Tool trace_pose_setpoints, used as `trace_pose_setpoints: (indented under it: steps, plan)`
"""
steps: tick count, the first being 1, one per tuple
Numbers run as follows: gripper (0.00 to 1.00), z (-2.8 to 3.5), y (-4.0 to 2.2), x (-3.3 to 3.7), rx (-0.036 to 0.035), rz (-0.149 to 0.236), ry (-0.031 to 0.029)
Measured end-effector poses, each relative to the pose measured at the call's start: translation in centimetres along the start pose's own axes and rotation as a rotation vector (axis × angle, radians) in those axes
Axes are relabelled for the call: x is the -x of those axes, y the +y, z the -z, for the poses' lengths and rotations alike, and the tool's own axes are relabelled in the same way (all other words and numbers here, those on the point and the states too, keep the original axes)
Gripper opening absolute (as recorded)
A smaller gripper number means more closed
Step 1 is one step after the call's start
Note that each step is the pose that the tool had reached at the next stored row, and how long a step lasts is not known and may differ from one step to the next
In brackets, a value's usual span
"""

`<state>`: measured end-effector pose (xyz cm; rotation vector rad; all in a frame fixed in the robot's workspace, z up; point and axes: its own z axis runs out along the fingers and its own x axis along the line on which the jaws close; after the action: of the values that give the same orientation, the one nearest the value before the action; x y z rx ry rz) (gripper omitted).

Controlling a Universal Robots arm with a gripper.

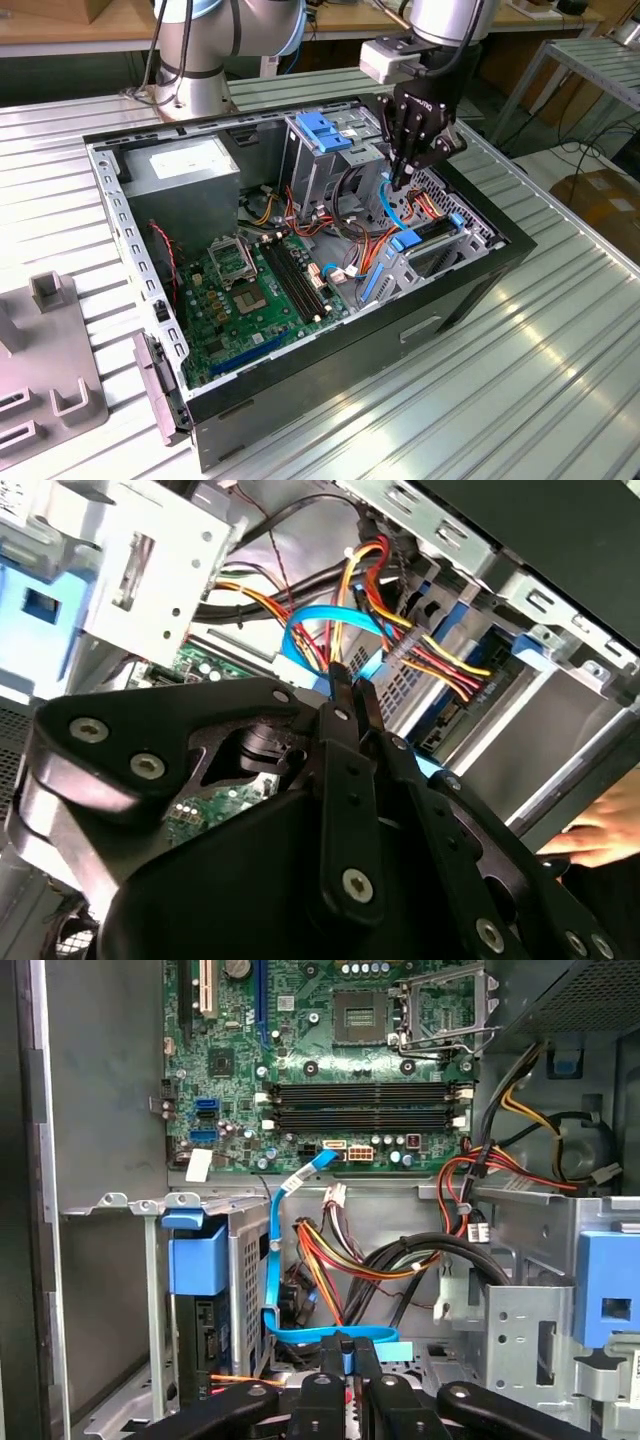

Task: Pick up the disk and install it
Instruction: 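Insert the first disk wire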

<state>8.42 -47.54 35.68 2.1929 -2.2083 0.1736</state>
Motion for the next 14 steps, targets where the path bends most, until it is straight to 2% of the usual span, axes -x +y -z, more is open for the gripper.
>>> trace_pose_setpoints:
  steps: [7,10,12,14]
  plan:
    - [0.16,-0.17,-0.01,-1.63,0.0,0.0,-0.0013]
    - [0.16,-0.33,-0.02,-2.83,0.0,0.0,-0.0014]
    - [0.16,-0.49,-0.09,-4.11,0.001,0.0,-0.0014]
    - [0.16,-0.5,-0.12,-4.21,0.0011,0.0,-0.0013]
